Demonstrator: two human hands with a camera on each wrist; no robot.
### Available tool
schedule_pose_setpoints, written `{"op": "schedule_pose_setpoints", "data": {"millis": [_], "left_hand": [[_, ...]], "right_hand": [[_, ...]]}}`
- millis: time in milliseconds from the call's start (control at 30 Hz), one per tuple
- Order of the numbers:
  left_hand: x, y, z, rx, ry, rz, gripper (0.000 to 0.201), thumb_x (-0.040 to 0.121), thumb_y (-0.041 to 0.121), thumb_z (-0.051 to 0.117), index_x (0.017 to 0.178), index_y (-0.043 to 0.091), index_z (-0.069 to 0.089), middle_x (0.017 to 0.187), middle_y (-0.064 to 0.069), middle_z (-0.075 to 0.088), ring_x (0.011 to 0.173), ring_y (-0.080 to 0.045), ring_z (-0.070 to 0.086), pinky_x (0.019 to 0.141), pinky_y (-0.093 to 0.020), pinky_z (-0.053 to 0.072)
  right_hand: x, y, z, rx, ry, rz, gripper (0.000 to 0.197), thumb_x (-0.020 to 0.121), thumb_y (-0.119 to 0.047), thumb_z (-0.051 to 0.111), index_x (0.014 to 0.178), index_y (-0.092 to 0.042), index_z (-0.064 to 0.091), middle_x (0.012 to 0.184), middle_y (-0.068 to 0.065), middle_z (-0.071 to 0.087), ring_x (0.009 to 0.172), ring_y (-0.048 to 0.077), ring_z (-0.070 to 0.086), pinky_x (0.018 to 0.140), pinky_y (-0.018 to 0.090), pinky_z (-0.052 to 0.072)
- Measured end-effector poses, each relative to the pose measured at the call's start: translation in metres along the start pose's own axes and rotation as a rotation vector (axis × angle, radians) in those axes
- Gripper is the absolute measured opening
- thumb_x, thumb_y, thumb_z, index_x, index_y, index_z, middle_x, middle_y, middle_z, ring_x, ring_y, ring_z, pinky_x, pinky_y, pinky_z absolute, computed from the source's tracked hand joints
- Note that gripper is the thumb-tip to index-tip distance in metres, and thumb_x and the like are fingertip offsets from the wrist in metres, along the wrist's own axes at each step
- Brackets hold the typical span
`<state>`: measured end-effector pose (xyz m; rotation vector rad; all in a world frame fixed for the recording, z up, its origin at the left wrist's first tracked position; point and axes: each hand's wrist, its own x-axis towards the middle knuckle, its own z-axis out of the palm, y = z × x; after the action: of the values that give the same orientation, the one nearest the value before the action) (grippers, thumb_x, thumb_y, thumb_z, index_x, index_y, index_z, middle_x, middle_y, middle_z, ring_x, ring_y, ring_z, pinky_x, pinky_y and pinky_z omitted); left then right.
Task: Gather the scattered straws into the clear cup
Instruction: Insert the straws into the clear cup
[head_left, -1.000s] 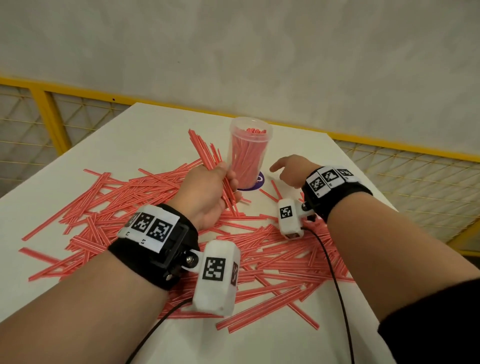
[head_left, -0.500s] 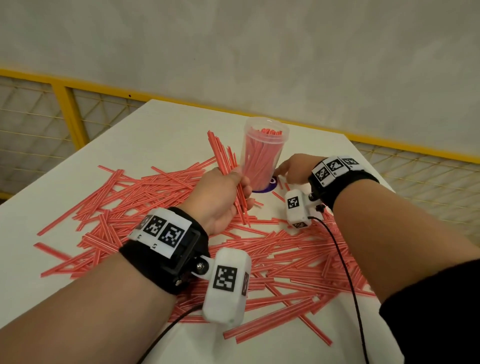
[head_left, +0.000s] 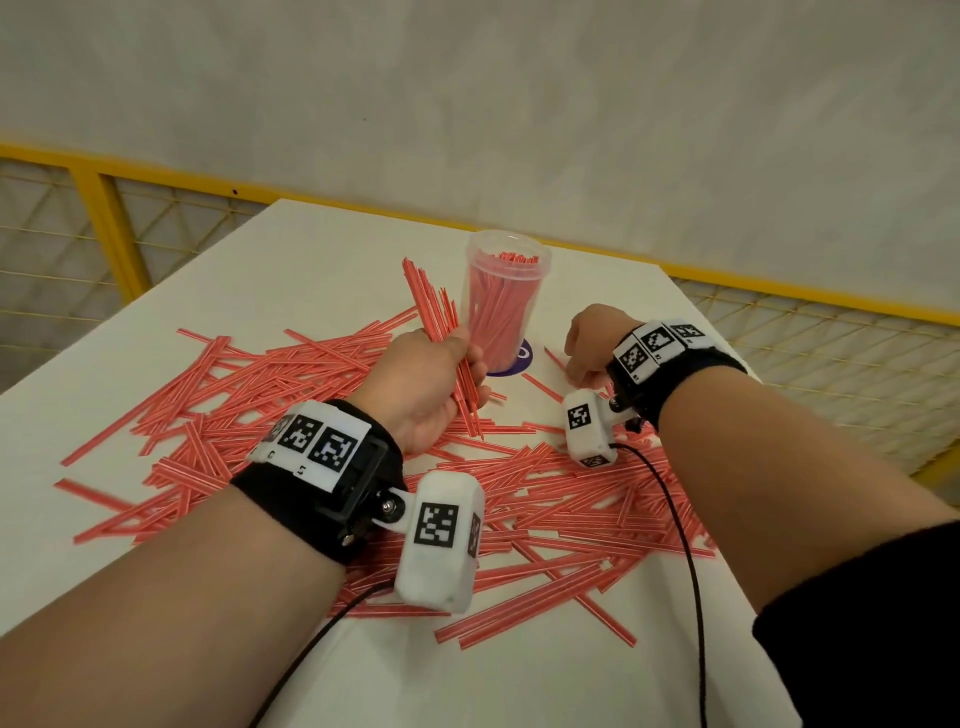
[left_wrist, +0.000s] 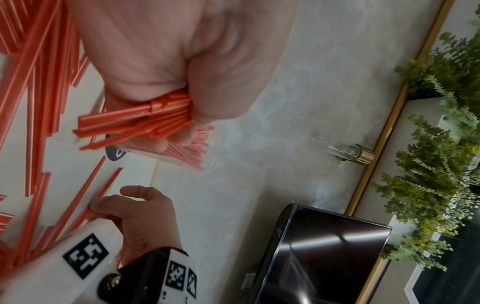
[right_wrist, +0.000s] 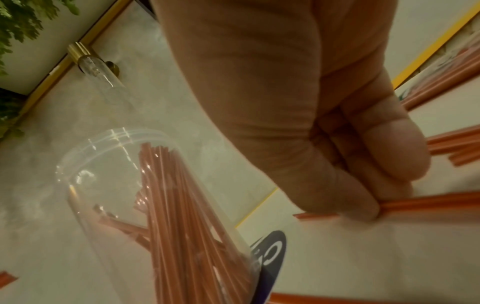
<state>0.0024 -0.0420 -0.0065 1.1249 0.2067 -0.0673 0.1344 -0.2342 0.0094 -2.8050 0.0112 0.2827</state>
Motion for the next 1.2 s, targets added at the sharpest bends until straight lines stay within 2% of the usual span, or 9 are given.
{"op": "schedule_pose_setpoints", "data": {"millis": [200, 433, 600, 700, 833, 900, 1000, 1100, 1200], "left_hand": [[-0.001, 0.000, 0.000, 0.022, -0.071, 0.012, 0.023, 0.100, 0.014, 0.050, 0.117, 0.000, 0.054, 0.073, -0.002, 0.056, 0.060, -0.011, 0.056, 0.056, -0.028, 0.054], [-0.005, -0.001, 0.004, 0.066, -0.154, -0.006, 0.024, 0.102, 0.017, 0.046, 0.119, 0.002, 0.053, 0.109, -0.013, 0.067, 0.094, -0.024, 0.069, 0.085, -0.047, 0.054], [-0.009, 0.000, 0.007, 0.025, -0.165, -0.011, 0.026, 0.102, 0.012, 0.044, 0.125, 0.004, 0.053, 0.112, -0.021, 0.064, 0.091, -0.032, 0.066, 0.087, -0.054, 0.052], [-0.009, -0.001, 0.006, 0.040, -0.161, -0.013, 0.028, 0.101, 0.011, 0.045, 0.127, 0.002, 0.051, 0.111, -0.023, 0.060, 0.095, -0.035, 0.060, 0.078, -0.049, 0.052], [-0.009, 0.002, 0.006, 0.040, -0.175, 0.043, 0.027, 0.102, 0.014, 0.044, 0.125, 0.003, 0.054, 0.107, -0.020, 0.066, 0.089, -0.029, 0.064, 0.073, -0.042, 0.055], [-0.009, 0.002, 0.006, 0.084, -0.185, 0.087, 0.023, 0.103, 0.016, 0.043, 0.115, 0.006, 0.060, 0.103, -0.015, 0.067, 0.094, -0.030, 0.065, 0.082, -0.048, 0.055], [-0.009, -0.002, 0.007, 0.263, -0.183, 0.153, 0.018, 0.102, 0.024, 0.045, 0.103, 0.017, 0.061, 0.111, -0.007, 0.067, 0.104, -0.021, 0.065, 0.097, -0.051, 0.049], [-0.012, -0.007, 0.010, 0.433, -0.209, 0.218, 0.019, 0.102, 0.028, 0.046, 0.117, 0.020, 0.054, 0.101, 0.001, 0.066, 0.081, -0.005, 0.068, 0.080, -0.036, 0.055], [-0.014, -0.010, 0.012, 0.587, -0.254, 0.256, 0.023, 0.102, 0.021, 0.044, 0.125, 0.018, 0.046, 0.095, 0.002, 0.061, 0.078, -0.009, 0.061, 0.066, -0.032, 0.050]], "right_hand": [[-0.035, 0.010, -0.024, 0.253, 0.061, -0.026, 0.031, 0.065, 0.007, 0.075, 0.080, -0.009, 0.054, 0.061, 0.013, 0.070, 0.059, 0.025, 0.071, 0.065, 0.041, 0.061], [-0.103, -0.024, -0.014, 0.740, -0.073, -0.346, 0.040, 0.072, 0.010, 0.073, 0.077, -0.016, 0.043, 0.073, 0.020, 0.067, 0.066, 0.027, 0.069, 0.057, 0.031, 0.055], [-0.111, -0.051, 0.004, 0.755, 0.003, -0.377, 0.042, 0.073, 0.012, 0.072, 0.078, -0.014, 0.040, 0.076, 0.026, 0.067, 0.068, 0.035, 0.071, 0.055, 0.033, 0.054], [-0.110, -0.054, 0.013, 0.766, 0.037, -0.381, 0.040, 0.070, 0.012, 0.074, 0.078, -0.012, 0.043, 0.069, 0.019, 0.066, 0.058, 0.029, 0.068, 0.053, 0.031, 0.056], [-0.109, -0.048, 0.024, 0.847, 0.057, -0.410, 0.029, 0.078, 0.004, 0.073, 0.089, -0.011, 0.050, 0.082, 0.014, 0.063, 0.071, 0.023, 0.065, 0.058, 0.027, 0.053], [-0.108, -0.046, 0.029, 0.954, 0.079, -0.411, 0.018, 0.086, -0.001, 0.067, 0.096, -0.010, 0.054, 0.088, 0.008, 0.059, 0.078, 0.021, 0.061, 0.066, 0.027, 0.052], [-0.112, -0.045, 0.026, 1.041, 0.050, -0.423, 0.022, 0.093, -0.024, 0.061, 0.102, -0.004, 0.061, 0.087, 0.004, 0.064, 0.086, 0.021, 0.059, 0.093, 0.045, 0.047], [-0.121, -0.045, 0.021, 0.996, -0.036, -0.502, 0.036, 0.086, -0.042, 0.057, 0.099, -0.009, 0.066, 0.082, -0.002, 0.066, 0.073, 0.008, 0.058, 0.085, 0.032, 0.048], [-0.128, -0.048, 0.021, 0.936, -0.025, -0.529, 0.026, 0.096, -0.029, 0.055, 0.095, -0.005, 0.063, 0.074, 0.000, 0.064, 0.068, 0.012, 0.053, 0.072, 0.028, 0.045]]}}
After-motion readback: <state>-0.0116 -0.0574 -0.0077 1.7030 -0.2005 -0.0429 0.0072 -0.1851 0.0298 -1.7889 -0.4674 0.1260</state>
